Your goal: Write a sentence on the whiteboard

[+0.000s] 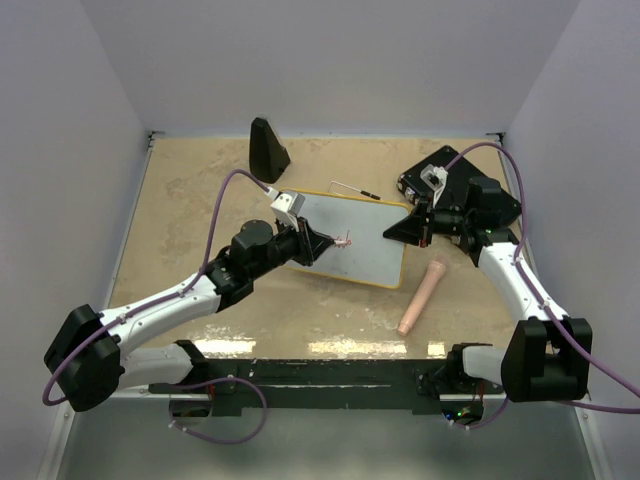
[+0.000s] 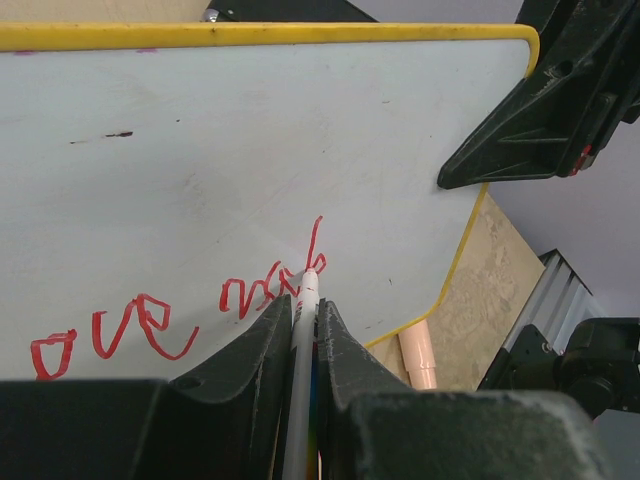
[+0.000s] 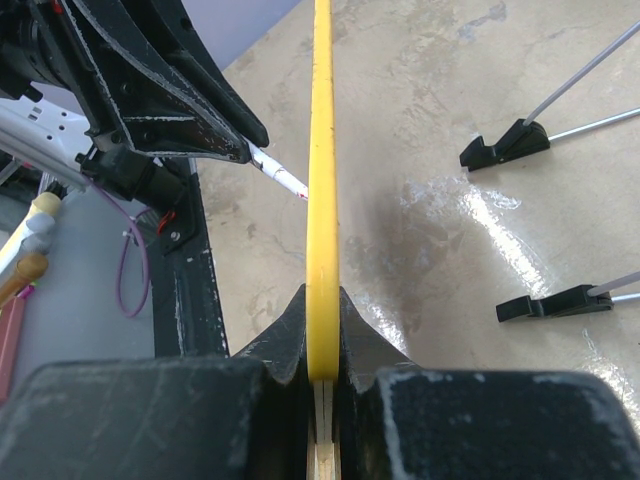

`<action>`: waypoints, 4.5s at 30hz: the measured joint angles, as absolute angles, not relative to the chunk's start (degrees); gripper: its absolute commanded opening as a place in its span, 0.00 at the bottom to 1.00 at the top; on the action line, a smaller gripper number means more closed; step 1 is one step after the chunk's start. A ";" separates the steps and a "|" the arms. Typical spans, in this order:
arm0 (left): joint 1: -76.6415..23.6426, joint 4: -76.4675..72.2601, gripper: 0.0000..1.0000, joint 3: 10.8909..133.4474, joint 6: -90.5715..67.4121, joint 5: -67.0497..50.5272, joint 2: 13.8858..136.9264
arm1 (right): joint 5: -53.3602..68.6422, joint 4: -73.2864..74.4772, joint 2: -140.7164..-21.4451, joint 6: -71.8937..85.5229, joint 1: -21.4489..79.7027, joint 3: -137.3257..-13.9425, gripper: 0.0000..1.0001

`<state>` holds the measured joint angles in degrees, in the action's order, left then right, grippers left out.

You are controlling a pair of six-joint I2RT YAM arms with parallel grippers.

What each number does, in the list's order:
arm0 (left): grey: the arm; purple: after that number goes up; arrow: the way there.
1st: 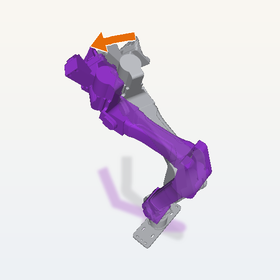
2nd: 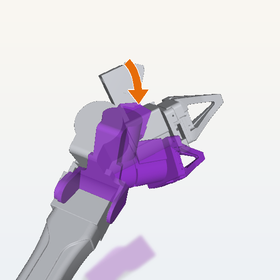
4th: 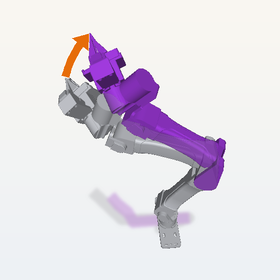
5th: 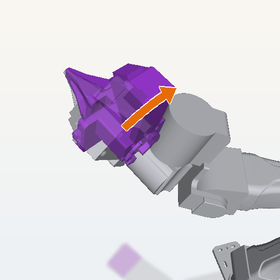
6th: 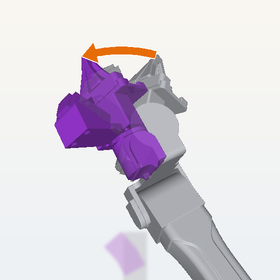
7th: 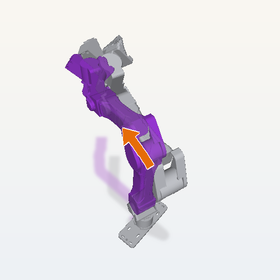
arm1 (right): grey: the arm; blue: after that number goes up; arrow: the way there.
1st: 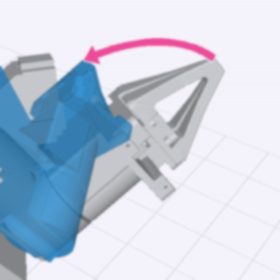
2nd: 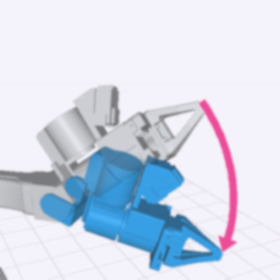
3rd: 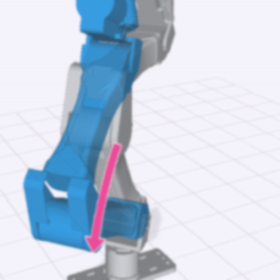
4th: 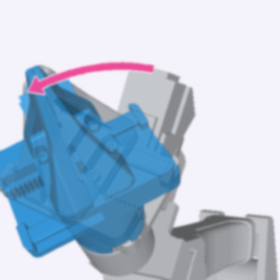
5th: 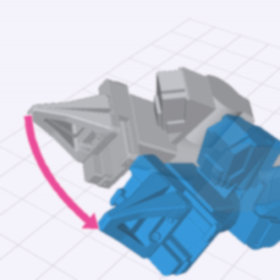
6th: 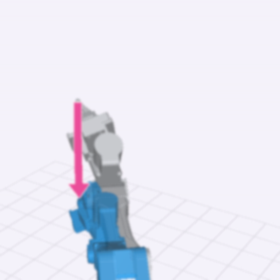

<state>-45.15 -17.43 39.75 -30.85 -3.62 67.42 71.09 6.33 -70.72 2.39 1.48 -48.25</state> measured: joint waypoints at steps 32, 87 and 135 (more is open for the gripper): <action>-45.15 -17.45 0.00 39.75 -30.89 -7.35 69.65 | 70.81 6.35 -70.72 2.37 1.48 -48.25 0.00; -43.44 -21.43 0.00 25.28 -35.44 -4.47 44.93 | 71.75 6.55 -69.97 2.17 1.54 -47.77 0.00; -50.15 -30.04 0.00 31.24 -37.95 -0.25 62.72 | 73.28 6.46 -70.00 1.06 1.54 -46.59 0.00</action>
